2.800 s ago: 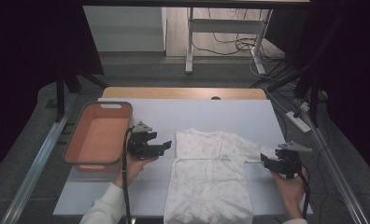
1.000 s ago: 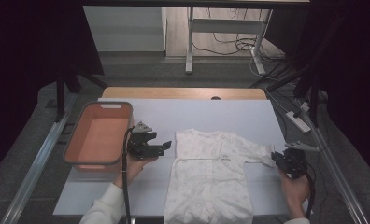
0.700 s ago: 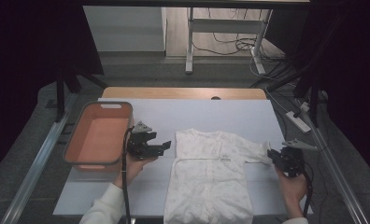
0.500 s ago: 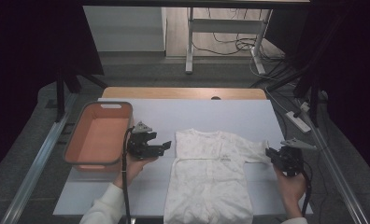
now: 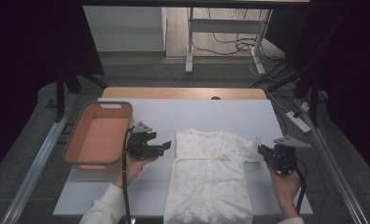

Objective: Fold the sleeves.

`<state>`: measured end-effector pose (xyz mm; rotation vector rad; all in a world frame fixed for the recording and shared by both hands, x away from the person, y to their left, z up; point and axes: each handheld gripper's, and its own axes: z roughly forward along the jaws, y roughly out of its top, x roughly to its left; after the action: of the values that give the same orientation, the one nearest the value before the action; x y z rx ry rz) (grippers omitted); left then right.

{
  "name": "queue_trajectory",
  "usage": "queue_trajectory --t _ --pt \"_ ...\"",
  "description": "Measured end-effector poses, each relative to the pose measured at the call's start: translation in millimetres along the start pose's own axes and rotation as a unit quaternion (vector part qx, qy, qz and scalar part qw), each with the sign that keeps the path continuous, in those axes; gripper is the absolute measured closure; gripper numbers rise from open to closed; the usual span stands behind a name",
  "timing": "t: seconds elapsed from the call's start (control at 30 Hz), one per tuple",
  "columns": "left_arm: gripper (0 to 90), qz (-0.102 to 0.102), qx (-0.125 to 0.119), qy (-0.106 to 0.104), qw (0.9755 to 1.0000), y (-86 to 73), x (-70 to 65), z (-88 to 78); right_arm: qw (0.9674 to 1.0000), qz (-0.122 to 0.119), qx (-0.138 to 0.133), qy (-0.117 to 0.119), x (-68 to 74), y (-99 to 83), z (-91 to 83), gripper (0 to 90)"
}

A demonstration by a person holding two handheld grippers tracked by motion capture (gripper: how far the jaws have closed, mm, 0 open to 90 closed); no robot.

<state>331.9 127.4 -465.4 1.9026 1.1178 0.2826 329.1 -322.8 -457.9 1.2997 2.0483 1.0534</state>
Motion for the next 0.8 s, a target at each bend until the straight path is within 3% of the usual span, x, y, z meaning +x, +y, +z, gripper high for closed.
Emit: queue_trajectory --t 0.5,0.8 --pt "24.7 0.001 0.002 0.001 1.0 -0.2 -0.7 1.0 0.999 -0.026 -0.016 0.034 27.6 12.8 0.8 83.2" --pt "24.6 0.001 0.003 0.001 1.0 -0.4 -0.8 1.5 0.9979 -0.042 -0.011 0.047 41.5 15.9 7.3 83.2"
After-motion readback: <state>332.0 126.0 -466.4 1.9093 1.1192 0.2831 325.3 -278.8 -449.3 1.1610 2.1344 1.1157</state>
